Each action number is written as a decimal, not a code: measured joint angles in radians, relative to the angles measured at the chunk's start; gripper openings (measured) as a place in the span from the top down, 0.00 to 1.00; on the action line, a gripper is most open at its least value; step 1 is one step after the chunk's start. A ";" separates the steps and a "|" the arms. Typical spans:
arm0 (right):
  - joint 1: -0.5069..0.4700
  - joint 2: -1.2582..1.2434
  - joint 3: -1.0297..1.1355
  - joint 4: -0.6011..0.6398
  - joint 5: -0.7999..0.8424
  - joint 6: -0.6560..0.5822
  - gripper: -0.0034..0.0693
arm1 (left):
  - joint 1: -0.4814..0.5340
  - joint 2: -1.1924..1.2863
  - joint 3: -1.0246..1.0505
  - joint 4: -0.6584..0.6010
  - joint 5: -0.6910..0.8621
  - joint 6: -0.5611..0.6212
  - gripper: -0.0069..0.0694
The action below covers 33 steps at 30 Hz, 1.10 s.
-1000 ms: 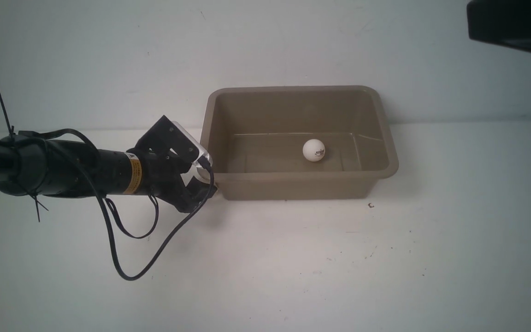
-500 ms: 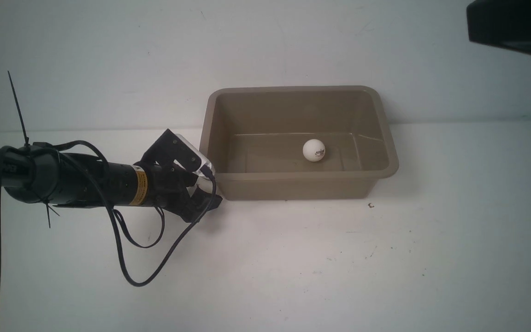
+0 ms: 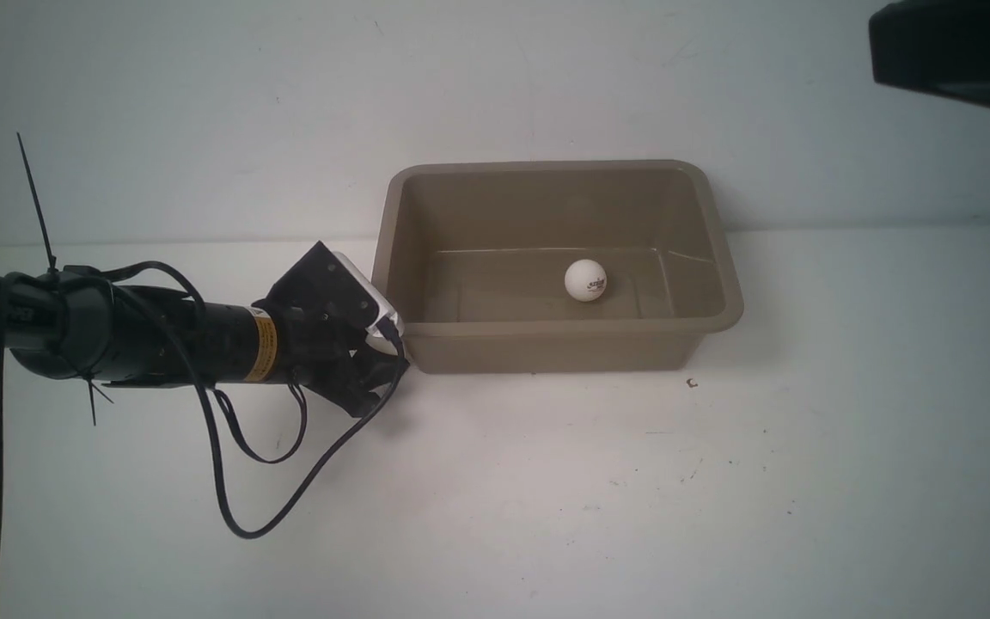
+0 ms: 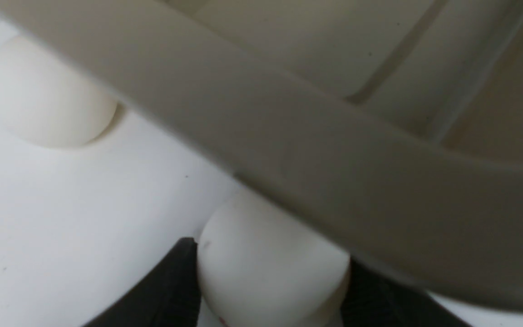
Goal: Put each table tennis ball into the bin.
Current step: Use the left arm to clamp the table tennis ball closest to it, then use the left arm to put the table tennis ball into the box
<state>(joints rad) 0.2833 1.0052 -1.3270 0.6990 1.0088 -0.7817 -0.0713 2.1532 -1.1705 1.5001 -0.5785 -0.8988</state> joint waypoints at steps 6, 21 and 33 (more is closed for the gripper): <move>0.000 0.000 0.000 0.000 0.004 0.000 0.62 | 0.000 -0.028 0.000 0.084 0.036 -0.100 0.44; 0.000 0.000 0.000 -0.002 0.011 -0.010 0.62 | 0.048 -0.310 0.017 0.280 -0.053 -0.334 0.44; 0.000 0.000 0.000 -0.004 0.020 -0.010 0.62 | 0.017 -0.381 0.002 0.219 -0.148 -0.275 0.44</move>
<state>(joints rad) 0.2833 1.0052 -1.3270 0.6948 1.0287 -0.7920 -0.0545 1.7727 -1.1685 1.7192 -0.7262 -1.1735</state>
